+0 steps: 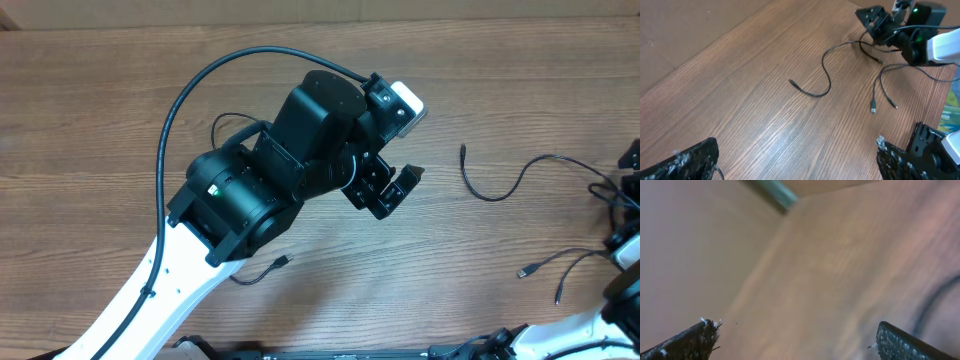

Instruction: Untangle cables

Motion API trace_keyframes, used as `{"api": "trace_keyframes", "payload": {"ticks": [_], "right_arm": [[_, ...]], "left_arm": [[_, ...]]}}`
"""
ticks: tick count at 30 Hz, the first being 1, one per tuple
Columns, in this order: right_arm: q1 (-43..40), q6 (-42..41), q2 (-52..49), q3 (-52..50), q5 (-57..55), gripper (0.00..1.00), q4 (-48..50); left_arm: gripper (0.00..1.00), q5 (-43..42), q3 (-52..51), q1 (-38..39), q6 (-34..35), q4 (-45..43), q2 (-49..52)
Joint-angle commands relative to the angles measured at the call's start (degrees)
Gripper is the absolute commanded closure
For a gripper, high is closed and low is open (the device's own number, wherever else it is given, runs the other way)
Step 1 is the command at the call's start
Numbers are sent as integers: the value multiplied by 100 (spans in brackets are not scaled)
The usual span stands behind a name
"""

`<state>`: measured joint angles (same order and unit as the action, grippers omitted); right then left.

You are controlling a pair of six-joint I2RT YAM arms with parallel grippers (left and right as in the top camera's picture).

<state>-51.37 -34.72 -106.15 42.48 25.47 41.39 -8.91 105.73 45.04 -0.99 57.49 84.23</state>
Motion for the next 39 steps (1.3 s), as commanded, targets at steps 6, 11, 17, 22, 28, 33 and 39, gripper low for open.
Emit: {"api": "trace_keyframes", "payload": {"ticks": [6, 11, 17, 22, 28, 33, 39], "right_arm": [[0, -1449, 1099, 74, 2024, 0, 55], [114, -2159, 1311, 74, 2970, 0, 55], [942, -2203, 1331, 74, 3156, 0, 11], [2004, -2208, 1331, 74, 2988, 0, 9], [3716, -1606, 1329, 72, 3051, 0, -378], [4889, -448, 1329, 72, 2479, 0, -1580], [6345, 612, 1325, 70, 1266, 0, -2942]], "left_arm": [[0, 37, 55, 33, -26, -4, -63], [0, 35, 55, 33, -26, -4, -63], [0, 37, 55, 33, -28, -4, -63], [0, 37, 55, 33, -26, -4, -63], [0, 37, 55, 33, -28, -4, -63], [0, 35, 55, 33, -26, -4, -63], [1, 35, 55, 33, -26, -4, -63]]}}
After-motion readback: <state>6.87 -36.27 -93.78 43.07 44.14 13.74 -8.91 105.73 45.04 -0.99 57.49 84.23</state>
